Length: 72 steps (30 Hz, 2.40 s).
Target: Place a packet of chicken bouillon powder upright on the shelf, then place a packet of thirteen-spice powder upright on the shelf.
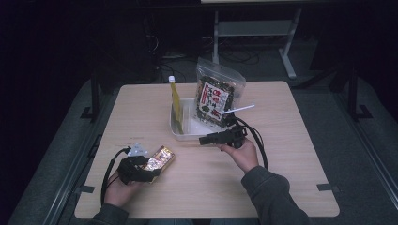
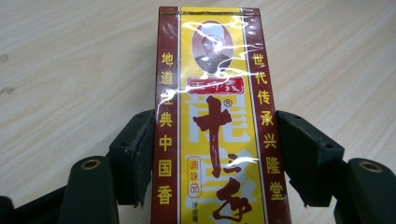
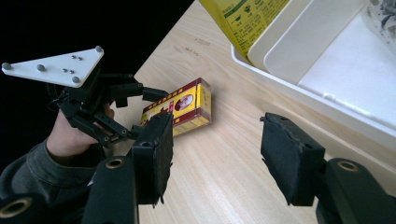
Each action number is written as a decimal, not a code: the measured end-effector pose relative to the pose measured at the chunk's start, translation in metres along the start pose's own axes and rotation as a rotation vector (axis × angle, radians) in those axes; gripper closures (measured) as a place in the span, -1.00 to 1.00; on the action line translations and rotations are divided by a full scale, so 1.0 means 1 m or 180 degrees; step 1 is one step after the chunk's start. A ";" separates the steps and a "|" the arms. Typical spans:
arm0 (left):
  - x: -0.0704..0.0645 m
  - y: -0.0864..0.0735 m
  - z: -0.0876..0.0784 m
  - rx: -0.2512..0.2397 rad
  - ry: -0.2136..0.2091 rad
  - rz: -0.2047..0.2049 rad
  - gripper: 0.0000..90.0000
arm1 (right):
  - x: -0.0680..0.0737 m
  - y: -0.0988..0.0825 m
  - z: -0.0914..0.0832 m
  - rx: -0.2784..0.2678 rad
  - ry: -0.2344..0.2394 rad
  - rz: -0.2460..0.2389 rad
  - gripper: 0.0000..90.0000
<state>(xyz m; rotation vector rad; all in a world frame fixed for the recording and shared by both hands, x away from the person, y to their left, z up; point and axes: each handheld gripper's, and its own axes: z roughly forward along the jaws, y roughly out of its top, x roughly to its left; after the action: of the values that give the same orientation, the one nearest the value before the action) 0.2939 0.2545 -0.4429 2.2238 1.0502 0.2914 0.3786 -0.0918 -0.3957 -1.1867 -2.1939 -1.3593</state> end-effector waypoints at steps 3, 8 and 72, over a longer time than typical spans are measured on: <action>-0.001 0.002 -0.002 -0.0042 -0.0004 0.0009 -0.28 | 0.001 -0.001 -0.002 -0.0022 0.0017 -0.0007 -0.05; -0.003 0.003 -0.004 -0.0072 -0.0028 0.0030 -0.28 | 0.001 -0.001 -0.007 -0.0019 -0.0002 0.0008 -0.06; -0.056 0.023 -0.002 -0.0540 -0.0526 0.0572 -0.28 | 0.000 -0.005 0.055 0.0849 0.0546 0.0490 0.25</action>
<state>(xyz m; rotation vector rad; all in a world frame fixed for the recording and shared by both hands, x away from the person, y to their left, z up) 0.2704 0.2025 -0.4230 2.1501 0.7132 0.2589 0.3839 -0.0462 -0.4266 -1.0726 -2.0407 -1.0285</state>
